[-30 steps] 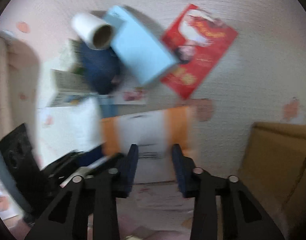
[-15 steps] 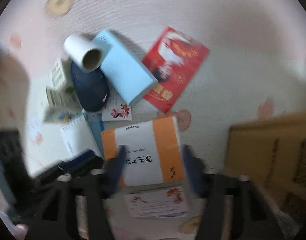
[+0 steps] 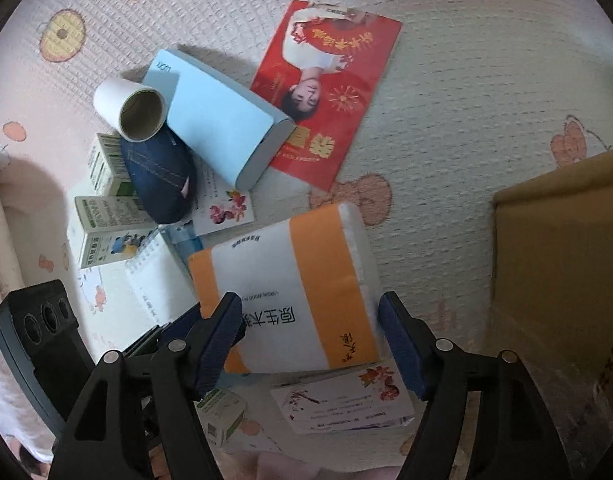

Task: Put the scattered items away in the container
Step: 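Grip the tissue pack between both tools and lift it off the mat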

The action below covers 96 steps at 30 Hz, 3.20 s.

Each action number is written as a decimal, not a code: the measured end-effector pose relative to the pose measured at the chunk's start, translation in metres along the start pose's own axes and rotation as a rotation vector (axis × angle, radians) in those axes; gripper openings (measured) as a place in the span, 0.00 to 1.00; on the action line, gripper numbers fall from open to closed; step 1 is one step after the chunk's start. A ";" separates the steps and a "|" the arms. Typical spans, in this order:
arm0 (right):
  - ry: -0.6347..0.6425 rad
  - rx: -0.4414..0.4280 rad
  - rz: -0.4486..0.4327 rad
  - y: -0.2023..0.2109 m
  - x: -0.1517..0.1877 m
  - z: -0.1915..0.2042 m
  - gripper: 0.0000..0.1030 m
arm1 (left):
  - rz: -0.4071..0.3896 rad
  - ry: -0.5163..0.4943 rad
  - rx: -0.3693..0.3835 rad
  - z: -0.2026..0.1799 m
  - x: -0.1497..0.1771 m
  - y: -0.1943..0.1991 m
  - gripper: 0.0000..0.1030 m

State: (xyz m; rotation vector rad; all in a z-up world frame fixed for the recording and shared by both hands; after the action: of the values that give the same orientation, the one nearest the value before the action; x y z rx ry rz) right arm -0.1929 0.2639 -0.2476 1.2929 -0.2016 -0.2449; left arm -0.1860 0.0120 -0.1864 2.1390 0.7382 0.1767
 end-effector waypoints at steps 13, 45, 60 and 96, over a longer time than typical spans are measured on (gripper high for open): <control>0.089 -0.162 -0.063 0.031 0.039 0.035 0.55 | -0.056 -0.072 -0.068 0.014 -0.003 0.065 0.43; -0.025 -0.221 -0.320 -0.009 0.083 -0.002 0.54 | 0.040 -0.175 -0.077 0.017 0.011 0.033 0.50; 0.099 -0.173 -0.502 0.030 0.096 0.018 0.48 | -0.115 -0.333 -0.086 -0.032 0.019 0.075 0.44; -0.381 0.120 -0.970 0.256 0.181 -0.164 0.48 | 0.195 -0.919 0.229 -0.360 0.061 -0.022 0.46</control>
State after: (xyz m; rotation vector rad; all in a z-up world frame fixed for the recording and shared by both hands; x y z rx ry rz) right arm 0.0439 0.4273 -0.0418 1.3737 0.1111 -1.3253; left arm -0.2792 0.3018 0.0169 2.1768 0.0049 -0.7773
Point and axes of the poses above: each gripper's, at about its wrist camera, not at the fingertips, and y roughly against the way its jaws point, z to its left, x to its underside, the point moved 1 cm from there along -y, roughly the way its jaws point, and after that the axes turned 5 degrees about y, right-handed, at the moved point
